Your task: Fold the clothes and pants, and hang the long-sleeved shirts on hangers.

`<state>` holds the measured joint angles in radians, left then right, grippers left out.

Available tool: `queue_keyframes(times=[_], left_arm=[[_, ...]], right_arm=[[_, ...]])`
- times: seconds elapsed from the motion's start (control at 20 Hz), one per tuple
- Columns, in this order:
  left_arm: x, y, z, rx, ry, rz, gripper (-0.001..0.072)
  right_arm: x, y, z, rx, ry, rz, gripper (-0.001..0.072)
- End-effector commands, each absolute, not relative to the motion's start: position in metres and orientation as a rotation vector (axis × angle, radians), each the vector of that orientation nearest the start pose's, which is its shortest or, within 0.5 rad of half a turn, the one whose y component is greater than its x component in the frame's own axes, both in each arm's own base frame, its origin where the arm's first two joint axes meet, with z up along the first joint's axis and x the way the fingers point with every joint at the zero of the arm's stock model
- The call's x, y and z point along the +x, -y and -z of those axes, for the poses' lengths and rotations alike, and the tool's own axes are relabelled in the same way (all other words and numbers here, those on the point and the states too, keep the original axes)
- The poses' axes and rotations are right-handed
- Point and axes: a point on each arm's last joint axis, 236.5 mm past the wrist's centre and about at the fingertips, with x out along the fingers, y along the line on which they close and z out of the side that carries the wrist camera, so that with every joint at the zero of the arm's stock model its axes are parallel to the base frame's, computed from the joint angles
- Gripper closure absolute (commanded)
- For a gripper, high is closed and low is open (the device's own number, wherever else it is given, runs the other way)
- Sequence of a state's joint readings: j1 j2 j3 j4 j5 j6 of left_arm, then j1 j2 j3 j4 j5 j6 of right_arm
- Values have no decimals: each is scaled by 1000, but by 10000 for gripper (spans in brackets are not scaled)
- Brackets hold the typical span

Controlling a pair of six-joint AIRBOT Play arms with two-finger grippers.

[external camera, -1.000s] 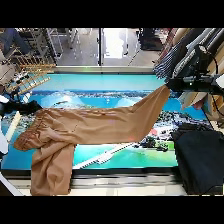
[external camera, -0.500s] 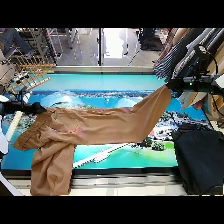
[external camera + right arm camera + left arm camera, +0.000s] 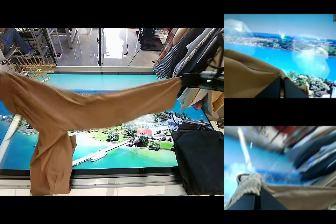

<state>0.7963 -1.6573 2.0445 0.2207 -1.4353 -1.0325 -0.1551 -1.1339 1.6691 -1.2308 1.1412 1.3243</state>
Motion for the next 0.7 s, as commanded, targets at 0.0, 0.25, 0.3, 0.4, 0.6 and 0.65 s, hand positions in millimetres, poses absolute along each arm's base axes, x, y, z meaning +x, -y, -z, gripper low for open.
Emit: queue_keyframes(times=[0.0, 0.25, 0.3, 0.4, 0.6, 0.65], left_arm=[[365, -168, -465, -516, 86, 532, 692], [263, -211, -532, -425, 319, 367, 692], [251, -228, -531, -419, 333, 306, 692], [234, -264, -521, -434, 340, 208, 692], [271, -328, -406, -531, 20, -28, 692], [287, -331, -381, -571, -36, -26, 692]], right_arm=[[386, 23, -348, -43, -436, -28, 691], [325, 36, -425, -125, -197, 79, 693], [319, 44, -431, -139, -183, 115, 693], [321, 61, -426, -162, -207, 181, 694], [375, 50, -316, -71, -562, 82, 694], [388, 45, -288, -40, -631, 51, 694]])
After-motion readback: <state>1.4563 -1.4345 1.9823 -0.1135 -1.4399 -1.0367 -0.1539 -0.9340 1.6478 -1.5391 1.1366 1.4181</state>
